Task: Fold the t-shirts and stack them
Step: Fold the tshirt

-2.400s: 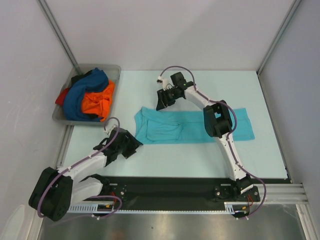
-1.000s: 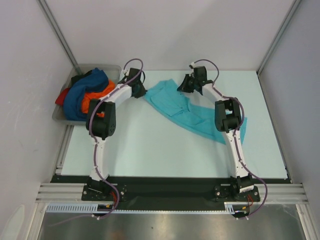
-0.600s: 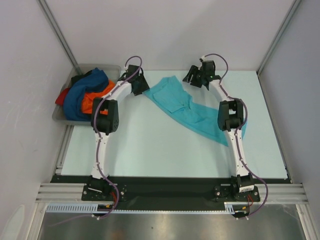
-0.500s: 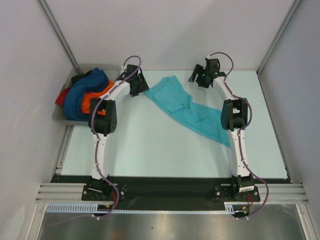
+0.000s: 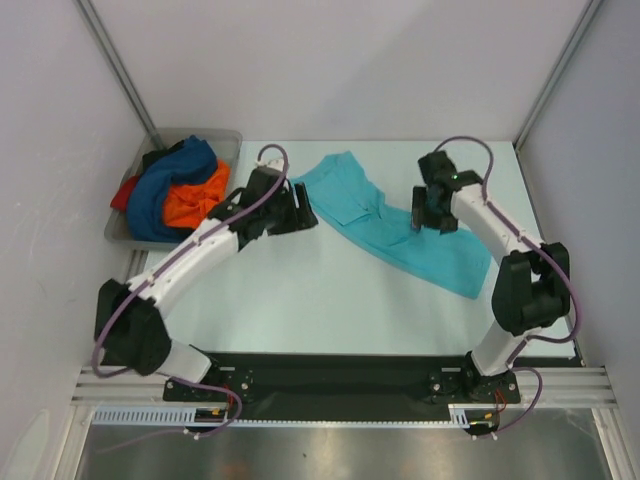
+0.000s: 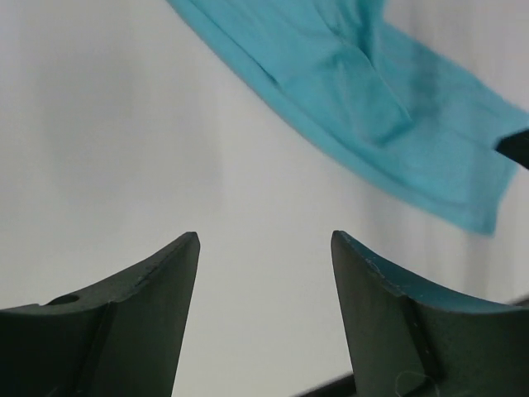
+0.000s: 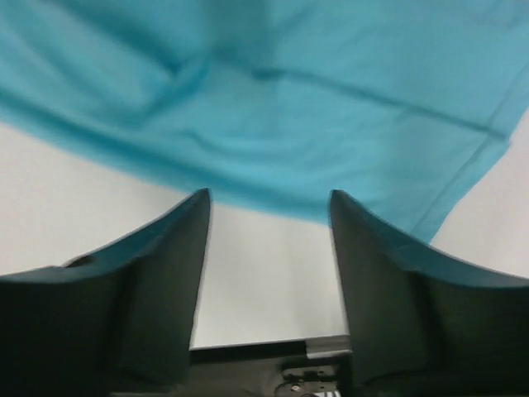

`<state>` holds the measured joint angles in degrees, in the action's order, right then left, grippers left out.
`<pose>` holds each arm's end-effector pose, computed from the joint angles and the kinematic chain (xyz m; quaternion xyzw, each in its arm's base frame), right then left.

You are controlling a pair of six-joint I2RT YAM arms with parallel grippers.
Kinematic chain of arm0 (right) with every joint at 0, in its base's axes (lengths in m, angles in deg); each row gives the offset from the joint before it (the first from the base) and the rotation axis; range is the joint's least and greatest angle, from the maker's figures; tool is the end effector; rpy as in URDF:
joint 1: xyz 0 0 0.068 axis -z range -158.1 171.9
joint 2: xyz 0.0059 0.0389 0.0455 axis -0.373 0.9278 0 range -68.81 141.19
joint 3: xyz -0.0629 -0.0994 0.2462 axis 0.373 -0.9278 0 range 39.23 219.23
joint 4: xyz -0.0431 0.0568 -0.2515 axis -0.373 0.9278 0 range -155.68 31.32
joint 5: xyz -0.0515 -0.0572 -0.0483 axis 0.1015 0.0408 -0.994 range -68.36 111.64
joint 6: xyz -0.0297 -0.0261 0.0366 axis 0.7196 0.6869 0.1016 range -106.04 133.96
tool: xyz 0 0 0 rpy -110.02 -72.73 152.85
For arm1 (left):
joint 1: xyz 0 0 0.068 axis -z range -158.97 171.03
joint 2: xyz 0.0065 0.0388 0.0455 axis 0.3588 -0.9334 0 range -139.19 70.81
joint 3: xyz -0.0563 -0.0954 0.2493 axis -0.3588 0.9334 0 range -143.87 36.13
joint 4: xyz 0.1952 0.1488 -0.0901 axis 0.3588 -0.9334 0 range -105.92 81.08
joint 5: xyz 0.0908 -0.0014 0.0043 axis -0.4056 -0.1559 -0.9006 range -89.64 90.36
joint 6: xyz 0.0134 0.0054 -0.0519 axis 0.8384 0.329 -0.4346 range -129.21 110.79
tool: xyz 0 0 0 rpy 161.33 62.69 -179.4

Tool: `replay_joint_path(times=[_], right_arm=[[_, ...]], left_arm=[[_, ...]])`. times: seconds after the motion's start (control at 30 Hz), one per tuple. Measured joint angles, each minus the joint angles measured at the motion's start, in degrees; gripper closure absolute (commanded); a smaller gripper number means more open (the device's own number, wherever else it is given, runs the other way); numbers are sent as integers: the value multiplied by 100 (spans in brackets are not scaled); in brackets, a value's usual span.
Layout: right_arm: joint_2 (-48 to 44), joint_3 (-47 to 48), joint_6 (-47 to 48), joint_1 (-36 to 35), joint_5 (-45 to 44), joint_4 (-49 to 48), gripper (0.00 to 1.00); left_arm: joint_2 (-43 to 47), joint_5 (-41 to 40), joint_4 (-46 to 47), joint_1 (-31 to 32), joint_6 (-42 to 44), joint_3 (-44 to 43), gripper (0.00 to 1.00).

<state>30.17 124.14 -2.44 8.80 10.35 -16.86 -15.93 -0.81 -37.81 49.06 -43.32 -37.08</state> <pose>0.3551 0.0755 0.2761 0.0509 0.9664 -0.0331 0.2499 0.2988 -0.1582 0.3041 -0.0526 0.9135 -0.2002 0.3503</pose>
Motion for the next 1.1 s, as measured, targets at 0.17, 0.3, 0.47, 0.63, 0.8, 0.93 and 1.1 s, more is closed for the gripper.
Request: replay_joint_path(times=[0.17,0.3,0.47,0.63,0.8,0.93,1.1], right_arm=[[-330,-1281,98,-581,70,120,43],[-188,-1558,282,-885,44,103,29],[310,-1534,667,-1250,-87,-127,30],[553,-1537,1117,-1272,-118,-201,31],[669,-1572,1624,-1268,-319,-293,45],[710,-1609,1784,-1296,-289,-385,62],[651,-1766,1683,-1582,-256,-435,89]], left_arm=[[984,446,11,328,-173,1034,30],[1222,647,-31,319,-254,1377,31],[1519,774,-87,319,-297,1593,31],[1888,787,-205,319,-289,1668,30],[2028,787,-273,319,-278,1696,30],[2031,787,-391,319,-238,1707,30],[2039,785,-481,315,-168,1707,30]])
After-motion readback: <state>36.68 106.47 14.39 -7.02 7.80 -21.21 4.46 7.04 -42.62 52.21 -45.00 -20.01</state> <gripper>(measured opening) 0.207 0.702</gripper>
